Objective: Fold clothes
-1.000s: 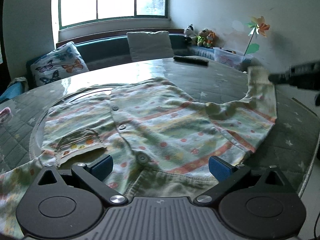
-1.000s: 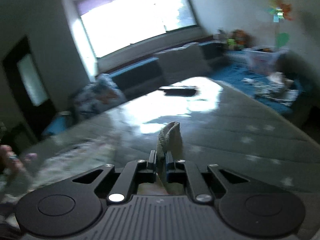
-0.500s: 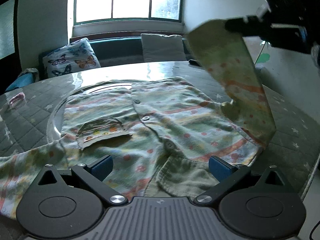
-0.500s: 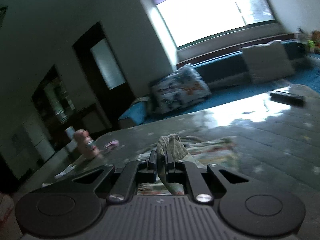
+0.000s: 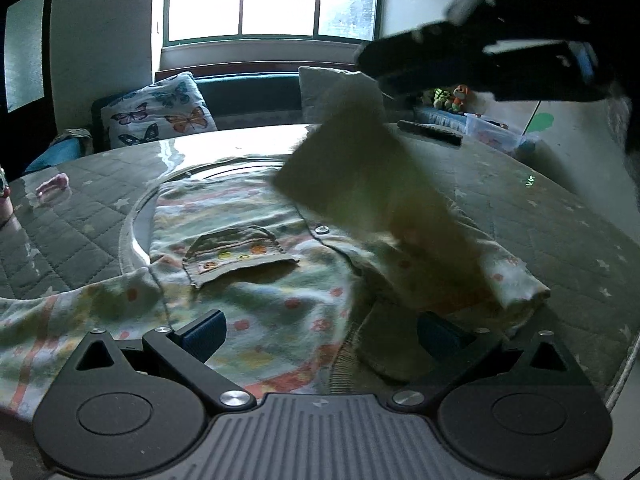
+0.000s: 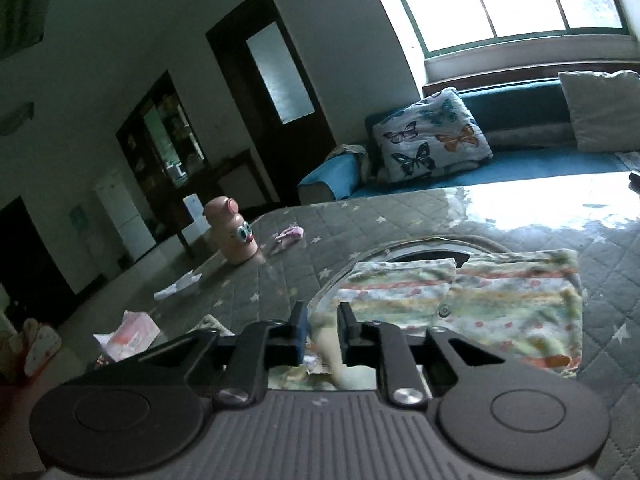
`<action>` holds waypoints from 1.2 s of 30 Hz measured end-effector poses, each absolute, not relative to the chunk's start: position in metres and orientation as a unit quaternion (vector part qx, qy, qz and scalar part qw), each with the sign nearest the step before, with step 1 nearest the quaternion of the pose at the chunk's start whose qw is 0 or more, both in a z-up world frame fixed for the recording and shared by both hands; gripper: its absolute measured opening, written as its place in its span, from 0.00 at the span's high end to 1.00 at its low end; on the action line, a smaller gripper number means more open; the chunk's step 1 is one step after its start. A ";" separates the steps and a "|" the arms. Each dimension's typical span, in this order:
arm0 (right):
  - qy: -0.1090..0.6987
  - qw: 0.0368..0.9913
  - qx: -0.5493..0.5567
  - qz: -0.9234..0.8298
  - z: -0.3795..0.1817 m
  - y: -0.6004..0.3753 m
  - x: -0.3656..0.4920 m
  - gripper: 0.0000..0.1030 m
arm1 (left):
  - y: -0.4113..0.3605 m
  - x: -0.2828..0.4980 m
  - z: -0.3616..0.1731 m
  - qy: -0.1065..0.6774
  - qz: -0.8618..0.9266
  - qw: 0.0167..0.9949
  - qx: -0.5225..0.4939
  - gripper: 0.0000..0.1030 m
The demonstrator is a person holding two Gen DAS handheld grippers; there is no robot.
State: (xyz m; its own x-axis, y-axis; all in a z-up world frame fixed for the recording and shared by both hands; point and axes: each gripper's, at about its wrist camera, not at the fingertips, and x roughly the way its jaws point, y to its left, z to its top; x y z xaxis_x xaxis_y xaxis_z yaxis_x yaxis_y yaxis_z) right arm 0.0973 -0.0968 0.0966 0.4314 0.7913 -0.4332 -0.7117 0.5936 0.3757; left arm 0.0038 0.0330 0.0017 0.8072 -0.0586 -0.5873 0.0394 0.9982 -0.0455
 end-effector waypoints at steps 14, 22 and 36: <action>0.380 0.860 -0.003 0.341 0.027 -0.174 0.098 0.81 | 0.039 0.008 0.016 0.291 -0.005 0.957 -0.012 0.00; 0.380 0.868 -0.001 0.321 0.014 -0.192 0.103 0.82 | 0.049 0.028 0.014 0.315 -0.010 0.948 -0.043 0.28; 0.364 0.873 -0.024 0.325 0.006 -0.177 0.122 0.75 | 0.065 0.045 0.002 0.342 0.014 0.936 -0.081 0.94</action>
State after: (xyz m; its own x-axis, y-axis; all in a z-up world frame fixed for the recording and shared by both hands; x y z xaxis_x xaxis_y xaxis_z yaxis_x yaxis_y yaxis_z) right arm 0.1222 -0.1767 0.0056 0.5238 0.5504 -0.6502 -0.5848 0.7873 0.1954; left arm 0.0451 0.0655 0.0017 0.7663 -0.0289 -0.6419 -0.0818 0.9865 -0.1421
